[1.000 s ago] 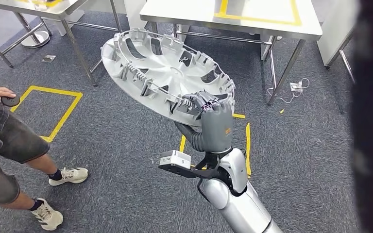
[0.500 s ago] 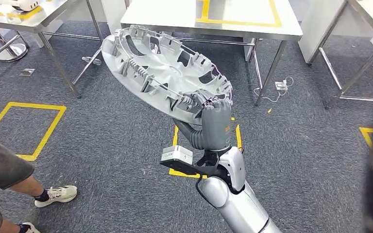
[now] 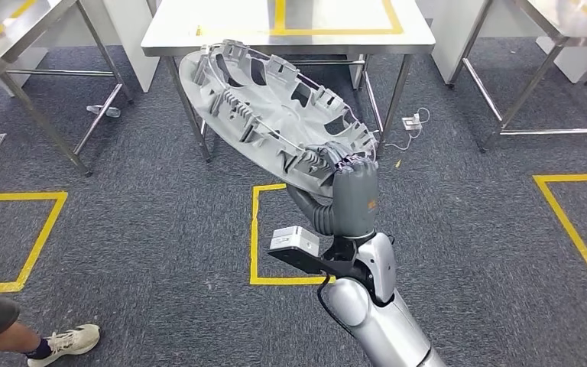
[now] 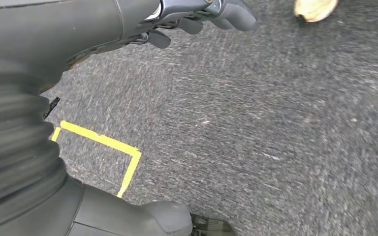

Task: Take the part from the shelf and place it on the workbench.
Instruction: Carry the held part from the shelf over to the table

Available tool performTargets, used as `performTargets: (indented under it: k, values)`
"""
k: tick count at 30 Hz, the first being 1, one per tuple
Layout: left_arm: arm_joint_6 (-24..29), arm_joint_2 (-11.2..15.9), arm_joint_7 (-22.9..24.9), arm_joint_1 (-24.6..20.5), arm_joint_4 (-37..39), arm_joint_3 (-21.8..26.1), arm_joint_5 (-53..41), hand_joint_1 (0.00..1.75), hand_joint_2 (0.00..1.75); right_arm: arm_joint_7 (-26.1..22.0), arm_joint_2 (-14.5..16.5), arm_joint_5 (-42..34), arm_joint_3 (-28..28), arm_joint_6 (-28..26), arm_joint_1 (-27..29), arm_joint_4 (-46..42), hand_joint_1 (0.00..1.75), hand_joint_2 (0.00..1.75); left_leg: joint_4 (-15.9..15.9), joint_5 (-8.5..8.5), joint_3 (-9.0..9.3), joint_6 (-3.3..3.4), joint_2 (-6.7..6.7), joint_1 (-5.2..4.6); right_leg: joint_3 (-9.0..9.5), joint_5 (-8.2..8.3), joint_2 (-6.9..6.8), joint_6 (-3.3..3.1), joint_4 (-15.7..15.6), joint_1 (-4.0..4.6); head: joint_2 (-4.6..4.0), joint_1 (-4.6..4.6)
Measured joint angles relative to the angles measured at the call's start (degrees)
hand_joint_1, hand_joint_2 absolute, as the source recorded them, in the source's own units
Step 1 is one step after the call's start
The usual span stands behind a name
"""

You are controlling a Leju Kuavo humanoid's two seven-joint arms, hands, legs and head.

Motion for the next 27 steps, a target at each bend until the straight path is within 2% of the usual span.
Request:
performTargets:
  k: [2, 3, 4, 5, 6, 7, 8, 10, 11, 12, 15, 17, 19, 21, 22, 23, 25, 26, 27]
  values:
    - [0.00, 0.03, -0.14, -0.14, -0.03, -0.01, -0.16, 0.00, 1.75, -0.85, 0.00, 0.22, -0.58, -0.05, 0.49, -0.47, 1.75, 1.75, 1.81, -1.21, -0.42, -0.53, -1.65, 0.12, 0.68, -0.33, 0.92, -0.72, -0.41, -0.34, 0.00, -0.11]
    - [0.00, 0.06, -0.20, -0.14, -0.04, -0.02, -0.22, 0.00, 1.75, -1.30, 0.04, 0.32, -0.72, -0.07, 0.66, -0.63, 1.75, 1.75, 4.56, -2.43, -1.81, -0.70, -3.05, 0.23, 1.08, -0.56, 1.31, -1.07, -0.55, -0.53, 0.00, -0.24]
    - [0.00, 0.08, -0.23, -0.09, -0.03, -0.02, -0.28, 0.00, 1.75, -1.69, 0.08, 0.37, -0.80, -0.08, 0.75, -0.70, 1.75, 1.75, 8.32, -3.88, -3.88, -0.81, -4.21, 0.26, 1.41, -0.87, 1.70, -1.34, -0.57, -0.57, 0.00, -0.37]
    - [0.00, 0.10, -0.25, 0.00, -0.01, -0.02, -0.33, 0.00, 1.75, -2.04, 0.12, 0.45, -0.86, -0.08, 0.85, -0.71, 1.75, 1.75, 12.33, -5.12, -6.34, -0.92, -4.74, 0.28, 1.75, -1.19, 2.15, -1.50, -0.57, -0.58, 0.00, -0.46]
    - [0.00, 0.13, -0.26, 0.13, 0.01, -0.01, -0.37, 0.00, 1.75, -2.29, 0.14, 0.55, -0.94, -0.08, 0.98, -0.71, 1.75, 1.75, 15.41, -5.60, -8.51, -0.99, -4.96, 0.30, 2.15, -1.54, 2.64, -1.54, -0.56, -0.55, 0.00, -0.50]
    - [0.00, 0.15, -0.26, 0.26, 0.03, -0.01, -0.39, 0.00, 1.75, -2.42, 0.14, 0.62, -1.03, -0.08, 1.12, -0.71, 1.75, 1.75, 16.50, -4.80, -9.79, -1.00, -5.03, 0.30, 2.65, -1.91, 3.08, -1.49, -0.55, -0.53, 0.00, -0.51]
    - [0.00, 0.19, -0.26, 0.36, 0.04, 0.00, -0.40, 0.00, 1.75, -2.46, 0.14, 0.67, -1.09, -0.07, 1.23, -0.71, 1.75, 1.75, 15.33, -2.73, -10.00, -0.93, -5.05, 0.30, 3.25, -2.32, 3.49, -1.39, -0.53, -0.54, 0.00, -0.51]
    - [-0.01, 0.30, -0.29, 0.44, 0.05, 0.00, -0.40, 0.00, 1.75, -2.48, 0.17, 0.73, -1.15, -0.04, 1.31, -0.71, 1.75, 1.75, 8.34, 2.95, -8.05, -0.58, -5.06, 0.27, 4.52, -3.25, 4.00, -1.02, -0.48, -0.57, 0.00, -0.57]
    - [-0.01, 0.34, -0.35, 0.40, 0.05, -0.01, -0.41, 0.00, 1.75, -2.50, 0.19, 0.77, -1.15, -0.04, 1.28, -0.71, 1.75, 1.75, 4.79, 4.66, -6.70, -0.35, -5.07, 0.20, 4.93, -3.71, 4.19, -0.73, -0.38, -0.50, 0.00, -0.66]
    - [-0.02, 0.36, -0.43, 0.32, 0.07, -0.02, -0.43, 0.00, 1.75, -2.52, 0.20, 0.82, -1.16, -0.06, 1.23, -0.71, 1.75, 1.75, 2.45, 5.39, -5.79, -0.03, -5.10, 0.13, 5.11, -4.02, 4.28, -0.43, -0.34, -0.43, 0.00, -0.73]
    - [-0.04, 0.34, -0.56, 0.13, 0.08, -0.02, -0.51, 0.00, 1.75, -2.50, 0.21, 0.91, -1.16, -0.07, 1.02, -0.73, 1.75, 1.75, 0.90, 4.74, -5.07, 1.02, -5.25, -0.01, 5.16, -4.42, 4.32, 0.52, -0.53, -0.41, 0.00, -0.69]
    - [-0.03, 0.34, -0.52, 0.06, 0.05, 0.00, -0.55, 0.00, 1.75, -2.44, 0.23, 0.98, -1.16, -0.03, 0.86, -0.74, 1.75, 1.75, 0.53, 4.55, -4.56, 1.74, -5.37, 0.17, 4.65, -5.28, 4.23, 1.25, 0.97, -0.51, 0.00, -0.57]
    - [-0.03, 0.32, -0.51, -0.12, 0.03, 0.00, -0.60, 0.00, 1.75, -2.45, 0.25, 1.15, -1.16, -0.01, 0.71, -0.75, 1.75, 1.75, 0.33, 4.13, -3.96, 2.34, -5.43, 0.32, 1.43, -7.50, 4.17, 1.91, 6.94, -0.76, 0.00, -0.46]
    - [-0.03, 0.30, -0.47, -0.15, 0.04, 0.00, -0.60, 0.00, 1.75, -2.46, 0.25, 1.37, -1.16, -0.01, 0.67, -0.72, 1.75, 1.75, 0.33, 3.51, -3.41, 2.51, -5.52, 0.33, -3.35, -9.21, 4.16, 2.30, 14.11, -1.03, 0.00, -0.40]
    - [-0.04, 0.30, -0.44, -0.11, 0.04, 0.00, -0.60, 0.00, 1.75, -2.44, 0.25, 1.43, -1.16, -0.02, 0.69, -0.69, 1.75, 1.75, 0.34, 3.16, -3.02, 2.46, -5.60, 0.33, -4.83, -8.70, 4.16, 2.37, 15.55, -1.14, 0.00, -0.38]
    - [-0.04, 0.30, -0.41, -0.08, 0.04, 0.00, -0.60, 0.00, 1.75, -2.42, 0.24, 1.45, -1.16, -0.02, 0.70, -0.67, 1.75, 1.75, 0.34, 2.76, -2.50, 2.37, -5.68, 0.33, -5.25, -7.07, 4.16, 2.35, 14.82, -1.23, 0.00, -0.36]
    - [-0.04, 0.27, -0.38, -0.09, 0.04, 0.00, -0.60, 0.00, 1.75, -2.41, 0.24, 1.48, -1.15, -0.02, 0.69, -0.65, 1.75, 1.75, 0.33, 1.84, -1.29, 2.12, -5.81, 0.34, -3.16, -1.75, 4.13, 2.06, 7.80, -1.30, 0.00, -0.33]
    - [-0.04, 0.26, -0.37, -0.16, 0.04, 0.00, -0.60, 0.00, 1.75, -2.44, 0.24, 1.50, -1.14, -0.02, 0.66, -0.63, 1.75, 1.75, 0.33, 1.36, -0.81, 1.86, -5.85, 0.26, -1.63, 0.06, 4.12, 1.82, 4.08, -1.14, 0.00, -0.35]
    - [-0.04, 0.25, -0.31, -0.23, 0.04, 0.00, -0.60, 0.00, 1.75, -2.45, 0.25, 1.52, -1.12, -0.01, 0.60, -0.62, 1.75, 1.75, 0.30, 0.97, -0.54, 1.56, -5.88, 0.20, -0.45, 0.93, 4.11, 1.55, 1.45, -1.01, 0.00, -0.38]
